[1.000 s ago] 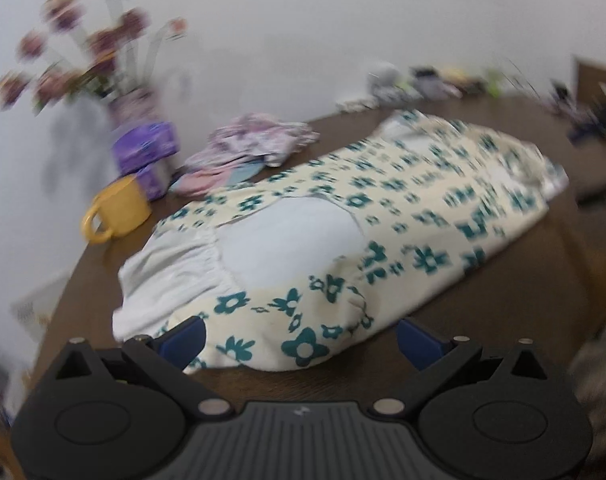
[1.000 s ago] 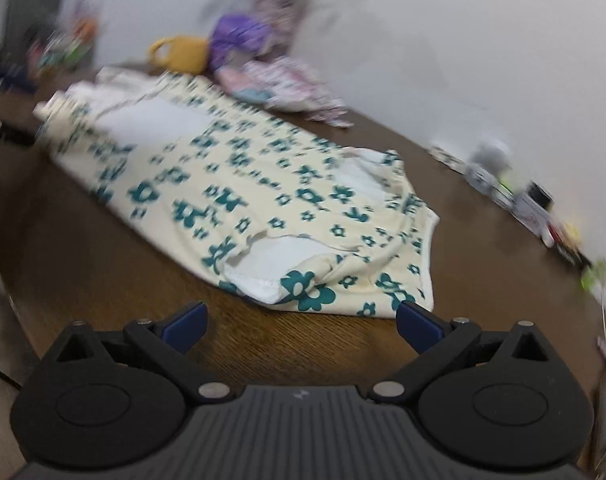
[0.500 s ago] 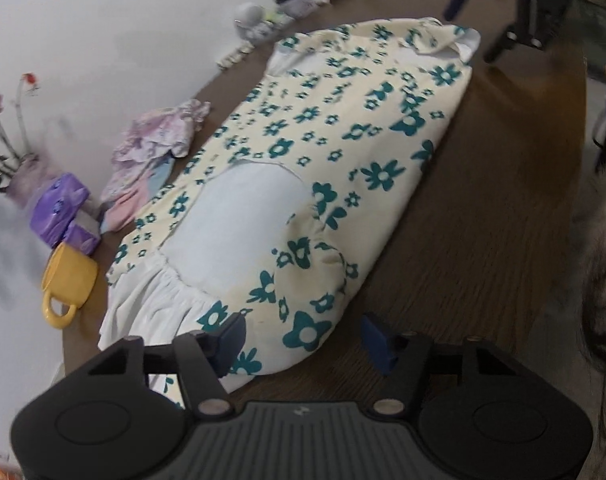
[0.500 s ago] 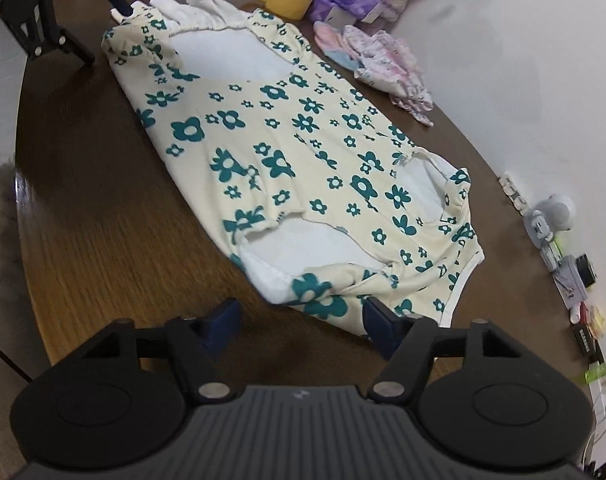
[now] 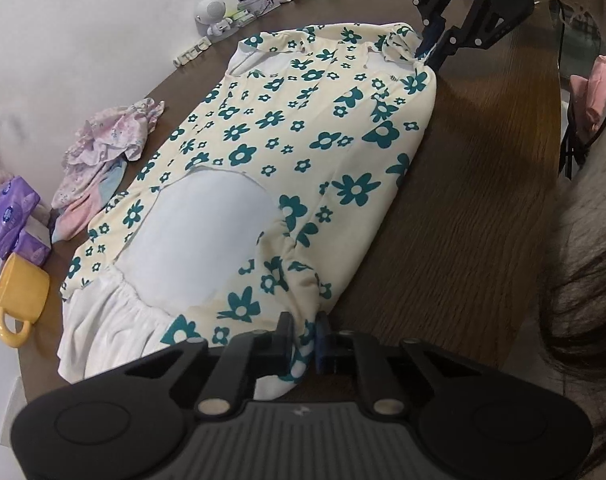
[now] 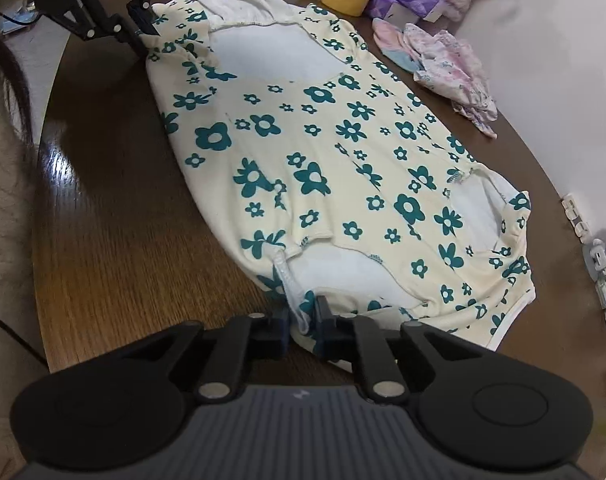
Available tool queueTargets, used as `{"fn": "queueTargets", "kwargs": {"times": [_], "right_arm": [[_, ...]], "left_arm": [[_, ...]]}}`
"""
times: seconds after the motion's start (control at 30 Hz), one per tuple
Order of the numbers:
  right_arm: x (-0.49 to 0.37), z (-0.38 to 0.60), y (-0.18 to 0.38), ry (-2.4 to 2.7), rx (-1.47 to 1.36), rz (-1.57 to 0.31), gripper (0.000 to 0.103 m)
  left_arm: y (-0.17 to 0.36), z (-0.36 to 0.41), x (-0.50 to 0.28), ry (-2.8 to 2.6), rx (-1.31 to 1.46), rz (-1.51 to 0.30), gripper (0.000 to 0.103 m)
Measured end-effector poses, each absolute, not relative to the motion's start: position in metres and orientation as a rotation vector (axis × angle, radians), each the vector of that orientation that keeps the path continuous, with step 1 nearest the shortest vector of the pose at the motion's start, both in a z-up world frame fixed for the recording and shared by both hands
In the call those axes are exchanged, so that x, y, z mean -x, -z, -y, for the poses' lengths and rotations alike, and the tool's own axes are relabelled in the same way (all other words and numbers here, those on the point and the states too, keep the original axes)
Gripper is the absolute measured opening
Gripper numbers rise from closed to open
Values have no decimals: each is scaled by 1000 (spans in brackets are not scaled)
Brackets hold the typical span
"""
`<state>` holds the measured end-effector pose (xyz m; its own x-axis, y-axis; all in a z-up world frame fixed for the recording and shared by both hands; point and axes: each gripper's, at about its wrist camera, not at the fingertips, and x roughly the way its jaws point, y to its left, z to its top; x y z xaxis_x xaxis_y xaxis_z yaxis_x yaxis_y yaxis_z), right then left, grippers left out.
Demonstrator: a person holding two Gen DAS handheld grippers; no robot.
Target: Fold clothes
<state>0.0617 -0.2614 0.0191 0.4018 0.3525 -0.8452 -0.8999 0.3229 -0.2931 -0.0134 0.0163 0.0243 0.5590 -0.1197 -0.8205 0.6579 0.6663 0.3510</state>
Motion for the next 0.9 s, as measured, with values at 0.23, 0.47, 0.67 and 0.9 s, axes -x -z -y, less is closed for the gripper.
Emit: {"fn": "queueTargets", "kwargs": {"times": [0.23,0.47,0.67,0.9], "right_arm": [[-72,258,-43,-929,897,-716,8],[-95,250,-69,-916,934,-675,8],[-138,236,-67,-897,958,-691,7],[-166,236,-46,-889,918,-759,6]], "left_arm": [[-44,-21,1,472,-698,-852,6],[-70,-31,-47,433,-763,-832,6],[-63,-34,-98,428,-811,-835,6],[-47,-39,-139,463,-805,-859,6]]}}
